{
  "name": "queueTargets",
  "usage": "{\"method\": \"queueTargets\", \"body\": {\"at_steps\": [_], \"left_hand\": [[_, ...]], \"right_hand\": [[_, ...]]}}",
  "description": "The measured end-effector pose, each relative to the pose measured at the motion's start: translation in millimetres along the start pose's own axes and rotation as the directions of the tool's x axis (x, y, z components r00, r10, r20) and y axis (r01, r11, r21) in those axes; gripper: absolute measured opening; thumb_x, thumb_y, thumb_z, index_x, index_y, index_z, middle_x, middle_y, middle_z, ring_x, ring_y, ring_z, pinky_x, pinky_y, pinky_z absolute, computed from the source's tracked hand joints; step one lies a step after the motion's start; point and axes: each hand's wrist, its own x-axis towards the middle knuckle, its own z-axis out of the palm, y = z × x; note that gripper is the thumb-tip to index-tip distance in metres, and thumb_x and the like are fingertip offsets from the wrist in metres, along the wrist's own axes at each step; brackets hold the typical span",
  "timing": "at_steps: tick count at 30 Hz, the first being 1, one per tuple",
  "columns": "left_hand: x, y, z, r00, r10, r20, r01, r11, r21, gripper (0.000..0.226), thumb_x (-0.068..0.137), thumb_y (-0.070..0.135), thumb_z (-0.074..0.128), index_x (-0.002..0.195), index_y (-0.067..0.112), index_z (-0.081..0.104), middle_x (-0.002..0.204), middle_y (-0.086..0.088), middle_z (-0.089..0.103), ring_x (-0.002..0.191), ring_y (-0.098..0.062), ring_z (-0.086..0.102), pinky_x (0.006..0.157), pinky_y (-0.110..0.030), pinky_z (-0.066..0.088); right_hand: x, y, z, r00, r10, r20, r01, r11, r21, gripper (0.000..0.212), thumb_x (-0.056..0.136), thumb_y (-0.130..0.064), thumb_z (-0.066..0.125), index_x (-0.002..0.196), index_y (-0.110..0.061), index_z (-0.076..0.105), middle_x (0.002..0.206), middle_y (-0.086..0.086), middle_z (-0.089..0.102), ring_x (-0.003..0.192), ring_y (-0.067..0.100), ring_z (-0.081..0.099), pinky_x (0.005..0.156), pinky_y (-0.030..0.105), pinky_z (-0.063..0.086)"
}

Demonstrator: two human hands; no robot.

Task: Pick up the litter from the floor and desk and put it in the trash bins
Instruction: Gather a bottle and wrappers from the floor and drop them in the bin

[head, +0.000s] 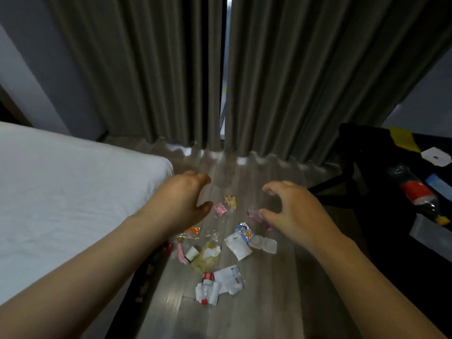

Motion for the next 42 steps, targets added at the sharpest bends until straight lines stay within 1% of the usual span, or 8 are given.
{"method": "queueTargets", "body": {"at_steps": [7,10,17,21,30,36,39,42], "left_hand": [[69,-40,147,0.969,-0.103,0.223,0.116,0.992,-0.047,0.043,0.084,0.037,0.062,0.121,0.018,0.055,0.113,-0.006,0.060,0.099,-0.023,0.060,0.080,-0.028,0.046],[85,-64,215,0.958,-0.099,0.268,0.120,0.991,-0.061,0.048,0.084,0.037,0.063,0.128,0.021,0.054,0.119,-0.003,0.060,0.105,-0.021,0.060,0.087,-0.029,0.048],[87,-133,405,0.916,-0.139,0.376,0.163,0.986,-0.033,0.048,0.084,0.039,0.064,0.127,0.020,0.053,0.120,-0.002,0.063,0.103,-0.019,0.061,0.086,-0.030,0.052],[81,-170,519,0.900,-0.161,0.405,0.170,0.985,0.014,0.051,0.082,0.040,0.066,0.128,0.023,0.054,0.119,0.000,0.063,0.100,-0.017,0.062,0.080,-0.025,0.048],[113,-245,752,0.909,-0.049,0.413,0.058,0.998,-0.010,0.054,0.083,0.047,0.062,0.128,0.019,0.053,0.121,-0.002,0.061,0.108,-0.018,0.060,0.088,-0.027,0.048],[121,-272,835,0.925,0.084,0.370,-0.130,0.986,0.101,0.063,0.078,0.068,0.049,0.115,0.019,0.060,0.108,-0.003,0.066,0.098,-0.020,0.063,0.079,-0.029,0.050],[113,-271,850,0.932,0.057,0.358,-0.082,0.995,0.053,0.059,0.078,0.065,0.054,0.114,0.019,0.061,0.105,-0.002,0.068,0.095,-0.019,0.064,0.077,-0.025,0.049],[101,-264,859,0.895,-0.084,0.438,0.101,0.995,-0.016,0.062,0.071,0.069,0.061,0.104,0.017,0.060,0.099,-0.001,0.067,0.092,-0.019,0.063,0.076,-0.031,0.051]], "right_hand": [[75,79,114,0.976,0.064,0.207,-0.067,0.998,0.007,0.044,0.078,-0.030,0.071,0.121,-0.022,0.061,0.114,0.001,0.063,0.103,0.020,0.060,0.078,0.023,0.042],[87,107,179,0.955,0.100,0.278,-0.112,0.993,0.027,0.042,0.079,-0.031,0.070,0.119,-0.022,0.062,0.117,0.002,0.064,0.106,0.021,0.060,0.085,0.027,0.045],[89,181,359,0.908,0.182,0.379,-0.214,0.976,0.043,0.057,0.084,-0.035,0.068,0.136,-0.024,0.049,0.137,-0.001,0.053,0.120,0.018,0.053,0.098,0.025,0.040],[87,223,465,0.886,0.208,0.414,-0.245,0.969,0.038,0.052,0.083,-0.031,0.068,0.132,-0.020,0.052,0.132,0.001,0.054,0.119,0.018,0.051,0.095,0.024,0.038],[133,304,685,0.914,0.088,0.397,-0.096,0.995,0.001,0.055,0.081,-0.029,0.070,0.131,-0.017,0.053,0.129,0.008,0.055,0.115,0.025,0.054,0.094,0.032,0.045],[156,337,771,0.901,-0.029,0.432,0.051,0.998,-0.040,0.054,0.082,-0.032,0.068,0.132,-0.021,0.051,0.131,0.006,0.053,0.118,0.022,0.052,0.094,0.032,0.044],[148,342,785,0.906,-0.056,0.419,0.077,0.996,-0.033,0.053,0.082,-0.033,0.068,0.131,-0.019,0.052,0.129,0.007,0.055,0.116,0.023,0.053,0.092,0.032,0.044],[122,347,788,0.890,-0.064,0.451,0.074,0.997,-0.006,0.051,0.082,-0.035,0.068,0.128,-0.018,0.054,0.123,0.006,0.059,0.106,0.021,0.058,0.086,0.028,0.046]]}}
